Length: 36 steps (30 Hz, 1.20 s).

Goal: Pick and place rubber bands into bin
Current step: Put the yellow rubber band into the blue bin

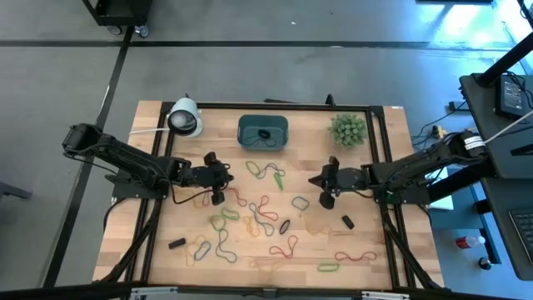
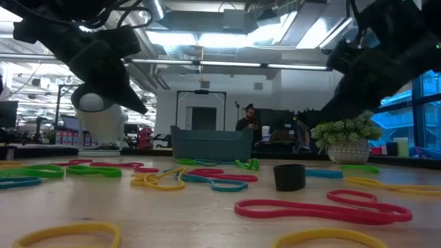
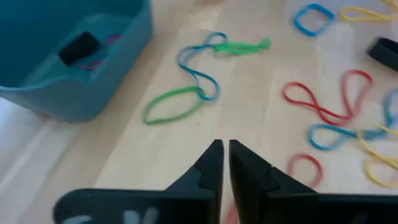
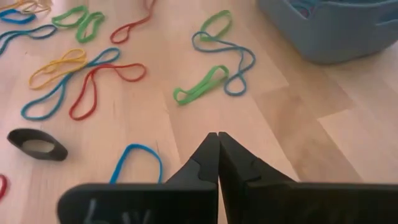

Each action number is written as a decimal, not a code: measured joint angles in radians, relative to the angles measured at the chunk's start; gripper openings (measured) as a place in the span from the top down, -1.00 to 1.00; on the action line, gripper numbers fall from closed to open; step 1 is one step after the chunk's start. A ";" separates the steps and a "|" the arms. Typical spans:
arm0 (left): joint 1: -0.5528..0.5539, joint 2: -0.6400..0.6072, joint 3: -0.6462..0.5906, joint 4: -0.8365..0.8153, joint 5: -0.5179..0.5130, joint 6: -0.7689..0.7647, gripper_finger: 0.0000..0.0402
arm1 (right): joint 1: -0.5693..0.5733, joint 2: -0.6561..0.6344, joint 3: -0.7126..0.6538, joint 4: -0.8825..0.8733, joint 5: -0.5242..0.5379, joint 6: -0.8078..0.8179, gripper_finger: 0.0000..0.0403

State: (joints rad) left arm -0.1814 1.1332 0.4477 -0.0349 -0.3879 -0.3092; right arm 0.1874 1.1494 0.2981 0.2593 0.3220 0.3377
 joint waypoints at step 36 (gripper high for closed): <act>-0.147 0.015 0.131 -0.913 0.226 -0.644 0.40 | 0.004 0.001 -0.038 0.038 -0.001 0.002 0.96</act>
State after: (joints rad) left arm -0.3281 1.1487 0.5785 -0.9484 -0.1619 -0.9534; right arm 0.1913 1.1503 0.2604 0.2974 0.3210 0.3397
